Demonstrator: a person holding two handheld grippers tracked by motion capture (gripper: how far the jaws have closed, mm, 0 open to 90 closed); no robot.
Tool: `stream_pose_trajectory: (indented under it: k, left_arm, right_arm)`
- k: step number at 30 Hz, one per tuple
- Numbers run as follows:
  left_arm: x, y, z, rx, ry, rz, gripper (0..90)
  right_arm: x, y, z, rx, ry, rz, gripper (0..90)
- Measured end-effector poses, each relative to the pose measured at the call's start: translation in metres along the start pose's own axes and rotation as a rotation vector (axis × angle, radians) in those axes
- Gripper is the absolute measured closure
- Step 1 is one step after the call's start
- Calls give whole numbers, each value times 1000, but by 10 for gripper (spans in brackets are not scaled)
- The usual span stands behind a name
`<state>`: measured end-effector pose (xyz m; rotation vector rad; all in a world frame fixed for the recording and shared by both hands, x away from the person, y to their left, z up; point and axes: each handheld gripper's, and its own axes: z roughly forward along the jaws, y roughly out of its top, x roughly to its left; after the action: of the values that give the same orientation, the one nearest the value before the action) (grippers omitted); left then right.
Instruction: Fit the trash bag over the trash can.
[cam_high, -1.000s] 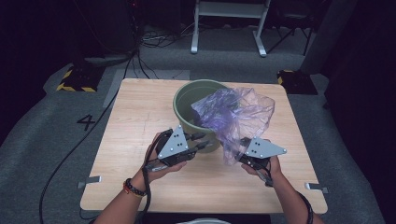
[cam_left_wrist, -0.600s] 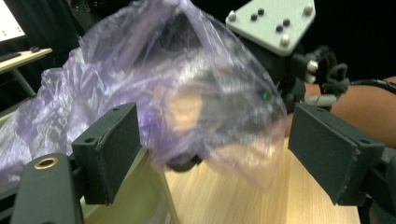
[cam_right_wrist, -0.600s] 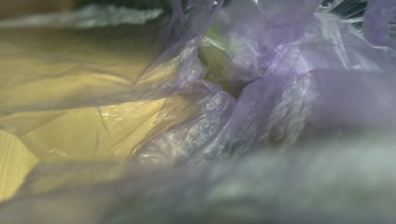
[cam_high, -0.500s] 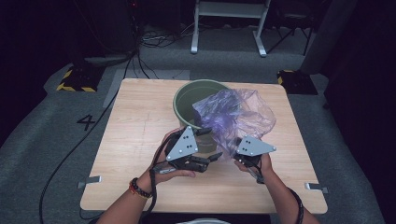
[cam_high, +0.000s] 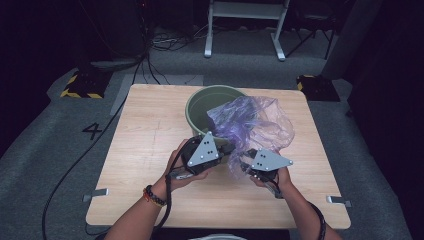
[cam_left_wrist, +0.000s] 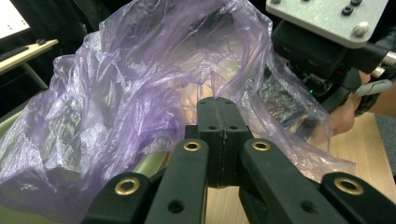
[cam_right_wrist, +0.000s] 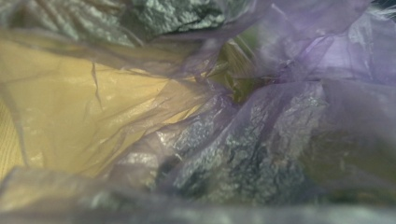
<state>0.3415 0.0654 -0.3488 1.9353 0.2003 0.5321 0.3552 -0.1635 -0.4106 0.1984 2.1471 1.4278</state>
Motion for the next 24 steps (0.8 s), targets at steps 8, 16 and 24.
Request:
stream_pose_trajectory:
  k: [8, 16, 24]
  left_arm:
    - [4, -7, -4, 2, 15, -7, 900]
    - [10, -18, -11, -7, 34, -34, 900]
    - [11, -22, -16, -4, 36, -29, 900]
  right_arm:
    - [-1, -5, -10, 6, -8, 23, 599]
    - [-7, -18, -31, 62, -19, 63, 409]
    - [-10, -24, -36, 68, -28, 81, 414]
